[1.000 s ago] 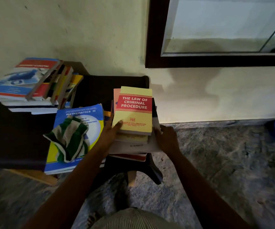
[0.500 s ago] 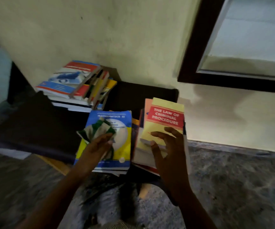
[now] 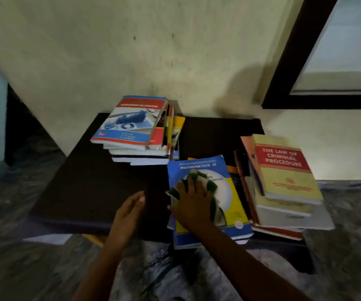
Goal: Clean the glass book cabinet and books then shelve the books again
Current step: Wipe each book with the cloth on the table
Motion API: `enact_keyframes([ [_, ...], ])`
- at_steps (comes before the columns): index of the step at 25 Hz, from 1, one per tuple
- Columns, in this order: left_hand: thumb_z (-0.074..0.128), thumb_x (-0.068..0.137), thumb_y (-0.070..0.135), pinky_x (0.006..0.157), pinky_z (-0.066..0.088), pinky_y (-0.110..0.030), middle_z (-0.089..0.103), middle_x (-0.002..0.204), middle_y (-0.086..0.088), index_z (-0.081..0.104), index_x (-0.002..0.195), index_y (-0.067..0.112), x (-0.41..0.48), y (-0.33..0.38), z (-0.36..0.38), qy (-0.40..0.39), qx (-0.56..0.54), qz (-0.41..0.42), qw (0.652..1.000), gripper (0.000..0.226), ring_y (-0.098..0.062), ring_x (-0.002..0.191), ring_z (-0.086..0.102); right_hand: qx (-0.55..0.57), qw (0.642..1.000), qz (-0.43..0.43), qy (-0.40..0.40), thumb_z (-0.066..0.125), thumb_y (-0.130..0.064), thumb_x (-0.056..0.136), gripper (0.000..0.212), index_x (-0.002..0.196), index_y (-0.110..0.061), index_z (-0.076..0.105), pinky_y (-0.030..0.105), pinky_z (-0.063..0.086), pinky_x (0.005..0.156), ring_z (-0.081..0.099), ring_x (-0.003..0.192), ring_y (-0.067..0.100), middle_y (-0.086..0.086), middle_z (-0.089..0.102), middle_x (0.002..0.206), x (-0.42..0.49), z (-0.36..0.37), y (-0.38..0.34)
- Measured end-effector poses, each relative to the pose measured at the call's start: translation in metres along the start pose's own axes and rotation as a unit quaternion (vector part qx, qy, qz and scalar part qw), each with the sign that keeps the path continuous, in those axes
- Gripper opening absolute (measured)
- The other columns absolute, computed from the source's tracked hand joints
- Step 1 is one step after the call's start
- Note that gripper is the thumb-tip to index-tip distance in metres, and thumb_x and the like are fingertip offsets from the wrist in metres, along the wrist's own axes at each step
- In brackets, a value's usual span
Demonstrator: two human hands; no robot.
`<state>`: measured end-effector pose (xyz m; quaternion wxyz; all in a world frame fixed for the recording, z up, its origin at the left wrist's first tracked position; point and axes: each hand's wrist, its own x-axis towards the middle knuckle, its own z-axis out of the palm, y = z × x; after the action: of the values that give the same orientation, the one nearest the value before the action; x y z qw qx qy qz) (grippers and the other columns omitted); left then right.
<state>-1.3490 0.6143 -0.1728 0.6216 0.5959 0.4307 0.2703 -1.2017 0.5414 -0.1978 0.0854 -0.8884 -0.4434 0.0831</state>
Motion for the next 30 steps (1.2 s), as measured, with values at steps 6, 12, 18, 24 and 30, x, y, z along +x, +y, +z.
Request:
enact_keyframes([
  [6,0.044,0.097,0.014,0.082,0.043,-0.029,0.057,0.116,-0.007,0.054,0.118,0.015,0.029,-0.002,-0.027,-0.111,-0.004,-0.059,0.992,0.023,-0.023,0.113,0.052,0.03,0.994,0.064,0.088,0.05,-0.017,0.085,0.038,0.119,-0.03,0.062,0.05,0.047,0.075,0.05,0.111,0.041,0.01,0.052,0.135,-0.017,0.008,0.015],
  [12,0.043,0.098,0.02,0.083,0.046,-0.032,0.061,0.113,-0.004,0.051,0.123,0.018,0.064,0.032,-0.063,-0.043,-0.132,-0.07,0.988,0.026,-0.018,0.097,0.06,0.339,0.927,-0.032,0.154,0.047,-0.02,0.079,0.043,0.118,-0.034,0.058,0.047,0.042,0.098,0.053,0.119,0.025,0.003,0.06,0.126,-0.004,-0.048,-0.008],
  [18,0.045,0.095,0.043,0.082,0.043,-0.034,0.055,0.115,-0.004,0.051,0.121,0.022,0.135,0.066,-0.119,0.092,-0.152,-0.102,0.979,0.035,-0.021,0.096,0.055,0.375,0.896,-0.169,0.168,0.053,-0.021,0.075,0.039,0.109,-0.039,0.056,0.004,0.033,0.094,0.049,0.112,0.0,-0.011,0.055,0.119,0.059,-0.111,-0.087],
  [24,0.075,0.079,0.027,0.075,0.056,-0.038,0.068,0.097,-0.015,0.064,0.099,0.0,0.216,0.079,-0.092,0.107,0.018,-0.075,0.991,0.035,-0.025,0.08,0.065,0.387,0.892,-0.191,0.133,0.054,-0.008,0.087,0.039,0.12,-0.028,0.059,0.02,0.038,0.097,0.048,0.121,0.011,-0.003,0.054,0.13,0.115,-0.119,-0.103],
  [30,0.059,0.087,0.002,0.07,0.058,-0.04,0.066,0.104,-0.021,0.052,0.116,-0.002,0.194,0.07,-0.139,0.107,-0.246,-0.073,0.961,0.03,-0.028,0.084,0.066,0.406,0.867,-0.257,0.132,0.052,-0.011,0.083,0.043,0.112,-0.042,0.055,0.014,0.036,0.099,0.048,0.116,-0.003,-0.021,0.054,0.121,0.136,-0.11,-0.108],
])
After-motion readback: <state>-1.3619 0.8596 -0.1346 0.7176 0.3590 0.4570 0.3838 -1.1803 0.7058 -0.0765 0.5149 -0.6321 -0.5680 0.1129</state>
